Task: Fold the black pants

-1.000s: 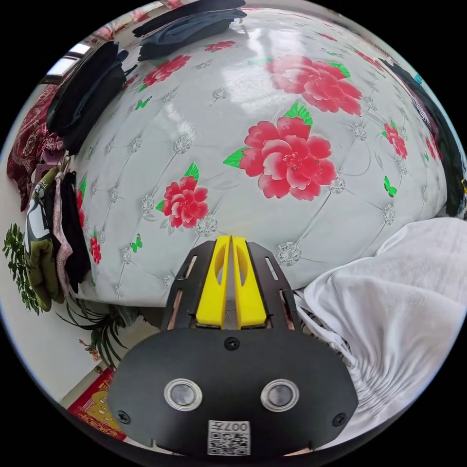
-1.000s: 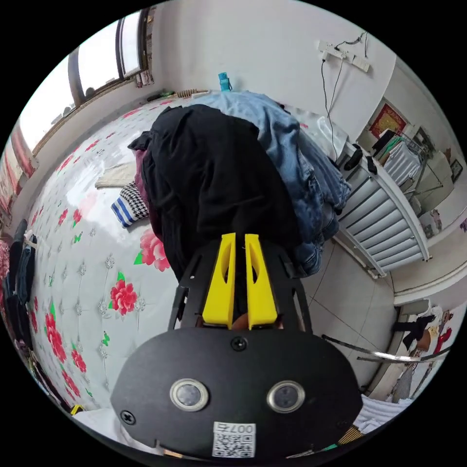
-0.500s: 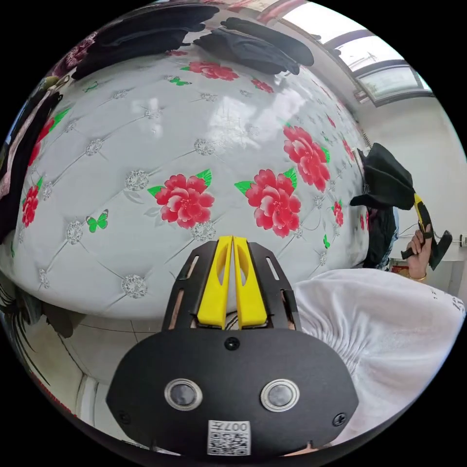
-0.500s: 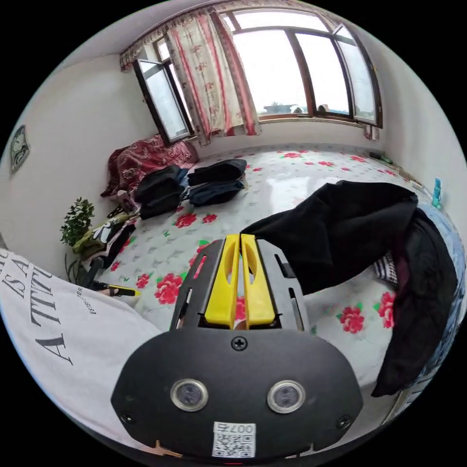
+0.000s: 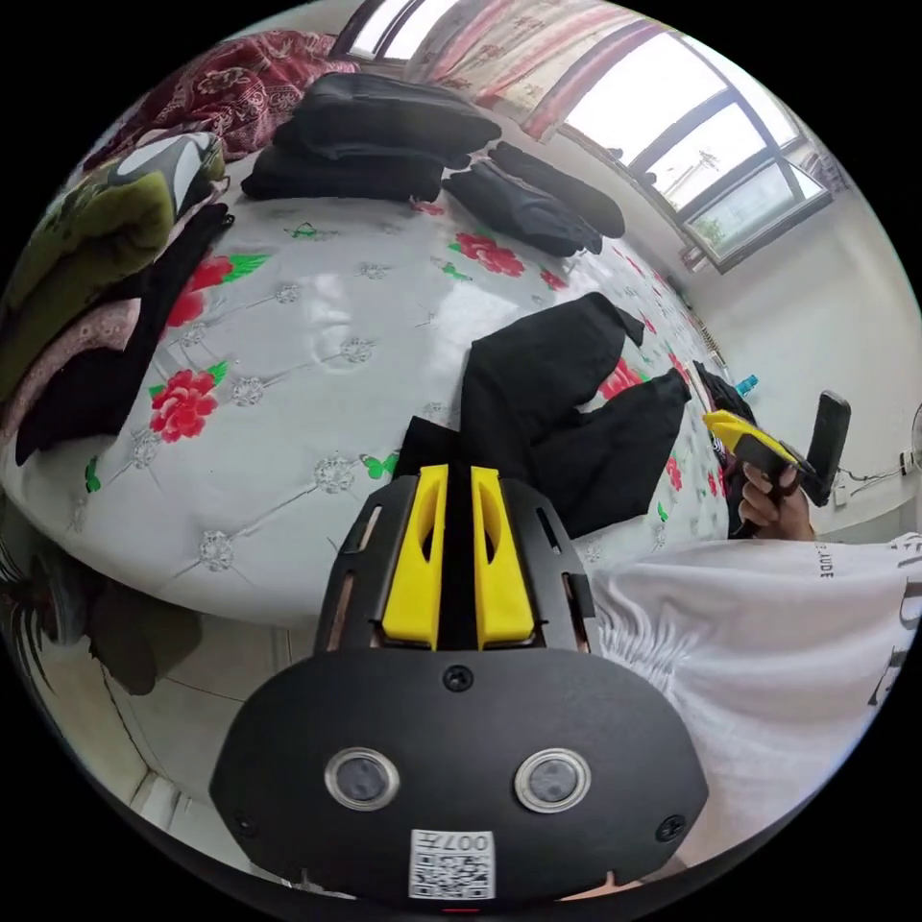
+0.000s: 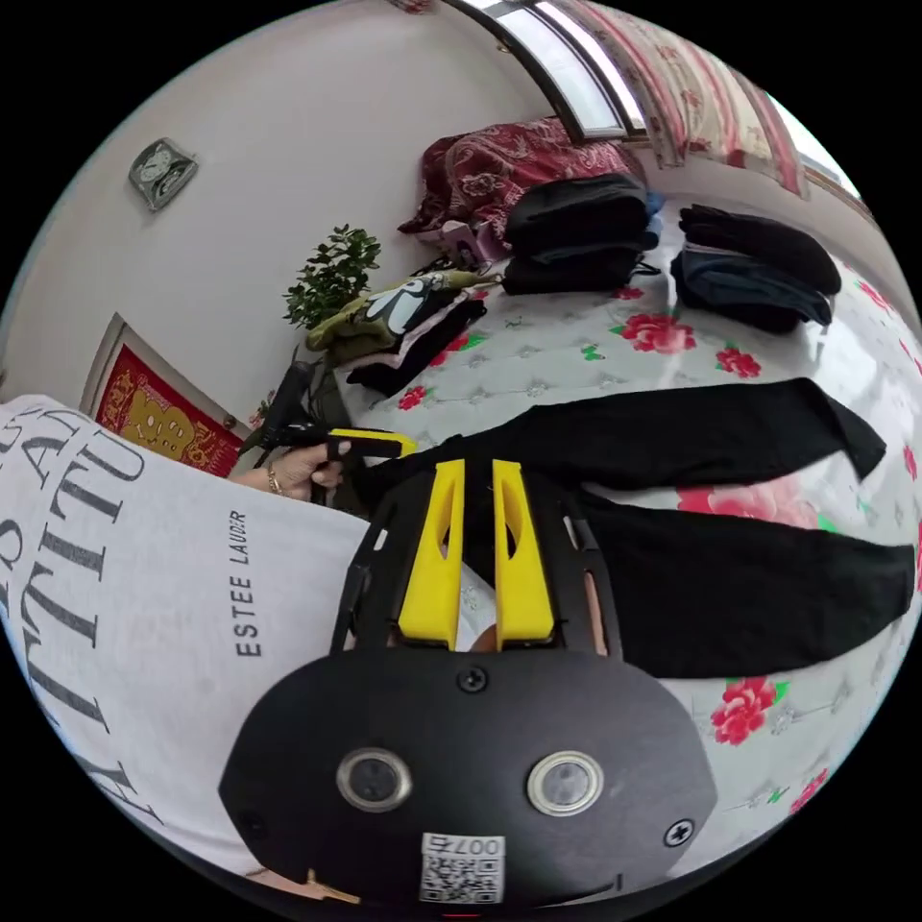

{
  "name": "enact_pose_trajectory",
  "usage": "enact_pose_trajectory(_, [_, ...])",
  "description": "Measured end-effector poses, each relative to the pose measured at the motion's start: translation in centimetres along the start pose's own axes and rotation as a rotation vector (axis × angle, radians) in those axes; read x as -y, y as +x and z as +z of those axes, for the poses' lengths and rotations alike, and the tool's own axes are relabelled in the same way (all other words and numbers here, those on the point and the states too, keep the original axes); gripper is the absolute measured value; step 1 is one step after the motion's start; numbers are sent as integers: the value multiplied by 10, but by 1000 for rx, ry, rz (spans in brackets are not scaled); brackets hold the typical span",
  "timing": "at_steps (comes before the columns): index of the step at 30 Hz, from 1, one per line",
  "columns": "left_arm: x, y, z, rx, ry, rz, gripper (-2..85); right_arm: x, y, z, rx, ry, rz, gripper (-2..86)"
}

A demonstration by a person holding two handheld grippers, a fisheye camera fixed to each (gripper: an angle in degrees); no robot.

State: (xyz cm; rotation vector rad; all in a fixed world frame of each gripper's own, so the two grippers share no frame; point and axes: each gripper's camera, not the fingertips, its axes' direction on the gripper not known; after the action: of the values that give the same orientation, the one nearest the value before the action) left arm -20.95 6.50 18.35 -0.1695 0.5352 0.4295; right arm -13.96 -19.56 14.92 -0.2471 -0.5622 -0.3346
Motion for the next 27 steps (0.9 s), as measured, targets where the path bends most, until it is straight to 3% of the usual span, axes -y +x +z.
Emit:
enact_pose_trajectory(4, [-4, -8, -20, -47, 1, 84, 103, -25, 54, 8, -217, -30, 258, 47])
enact_pose_trajectory(7, [2, 10, -20, -30, -48, 237, 126, -37, 75, 20, -264, -86, 359, 49])
enact_pose_trajectory(11, [12, 46, 6, -8, -145, 382, 145, -31, 79, 36, -281, -132, 357, 48])
enact_pose_trajectory(14, [10, 63, 44, 118, -265, 415, 128, -7, 88, 33, -337, -116, 338, 46])
enact_pose_trajectory(17, [9, 70, 51, 212, -271, 438, 93, 27, 112, 16, -402, -59, 337, 45])
enact_pose_trajectory(22, [17, 51, 24, 156, -254, 330, 26, 100, 179, -9, -539, -11, 320, 46])
enact_pose_trajectory(27, [29, 13, -39, 43, -95, 55, 3, 160, 249, -2, -643, -75, 287, 50])
